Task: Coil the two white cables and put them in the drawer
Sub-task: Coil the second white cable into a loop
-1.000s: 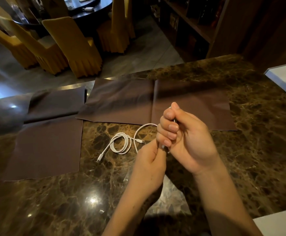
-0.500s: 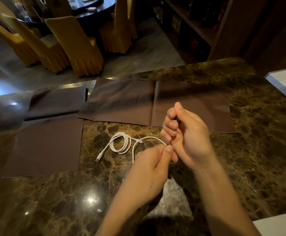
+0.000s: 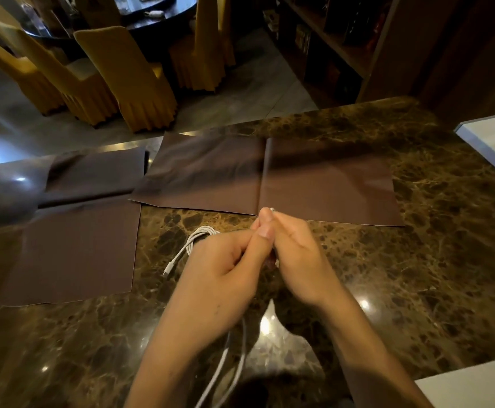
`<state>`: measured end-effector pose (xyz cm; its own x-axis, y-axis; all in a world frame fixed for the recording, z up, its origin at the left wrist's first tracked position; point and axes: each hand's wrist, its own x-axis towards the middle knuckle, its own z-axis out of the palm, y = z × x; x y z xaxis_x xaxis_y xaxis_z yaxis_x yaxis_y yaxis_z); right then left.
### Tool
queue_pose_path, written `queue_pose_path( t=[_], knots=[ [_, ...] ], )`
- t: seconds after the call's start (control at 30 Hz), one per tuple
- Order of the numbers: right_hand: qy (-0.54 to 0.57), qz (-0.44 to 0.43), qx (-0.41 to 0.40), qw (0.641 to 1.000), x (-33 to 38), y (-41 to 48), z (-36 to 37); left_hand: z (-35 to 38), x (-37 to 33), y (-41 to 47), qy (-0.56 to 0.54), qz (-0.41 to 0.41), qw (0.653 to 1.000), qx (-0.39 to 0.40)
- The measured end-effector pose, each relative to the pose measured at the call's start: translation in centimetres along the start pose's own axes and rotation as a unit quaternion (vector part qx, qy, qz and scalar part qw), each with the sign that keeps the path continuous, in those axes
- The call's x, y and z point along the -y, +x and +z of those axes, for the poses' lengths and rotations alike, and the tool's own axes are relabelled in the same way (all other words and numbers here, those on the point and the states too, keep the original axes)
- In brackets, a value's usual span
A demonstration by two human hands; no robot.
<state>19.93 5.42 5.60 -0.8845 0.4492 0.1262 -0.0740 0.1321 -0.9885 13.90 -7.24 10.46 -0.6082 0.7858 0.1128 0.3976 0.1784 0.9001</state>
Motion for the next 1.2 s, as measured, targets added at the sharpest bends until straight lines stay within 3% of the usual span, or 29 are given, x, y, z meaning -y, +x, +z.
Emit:
queue_pose_path(
  t=[0.3, 0.57, 0.67, 0.97, 1.2],
  knots=[
    [0.048, 0.018, 0.08, 0.995, 1.6, -1.6, 1.7, -1.3, -0.5, 0.9, -0.047, 0.033, 0.996, -0.063],
    [0.145, 0.045, 0.161, 0.975, 2.8, -2.7, 1.9, -1.1, 0.1, 1.9, -0.094, -0.013, 0.989, -0.117],
    [0.216, 0.052, 0.186, 0.957, 2.8, -2.6, 2.1, -0.3, 1.4, 2.7, -0.167, -0.046, 0.978, -0.121],
    [0.348, 0.101, 0.163, 0.918, 2.7, -1.5, 1.5, 2.5, 2.5, 2.2, -0.292, -0.192, 0.933, -0.089],
    [0.434, 0.116, 0.155, 0.88, 2.9, -0.7, 0.9, 4.0, 3.4, 1.6, -0.326, -0.154, 0.928, -0.093]
  ],
)
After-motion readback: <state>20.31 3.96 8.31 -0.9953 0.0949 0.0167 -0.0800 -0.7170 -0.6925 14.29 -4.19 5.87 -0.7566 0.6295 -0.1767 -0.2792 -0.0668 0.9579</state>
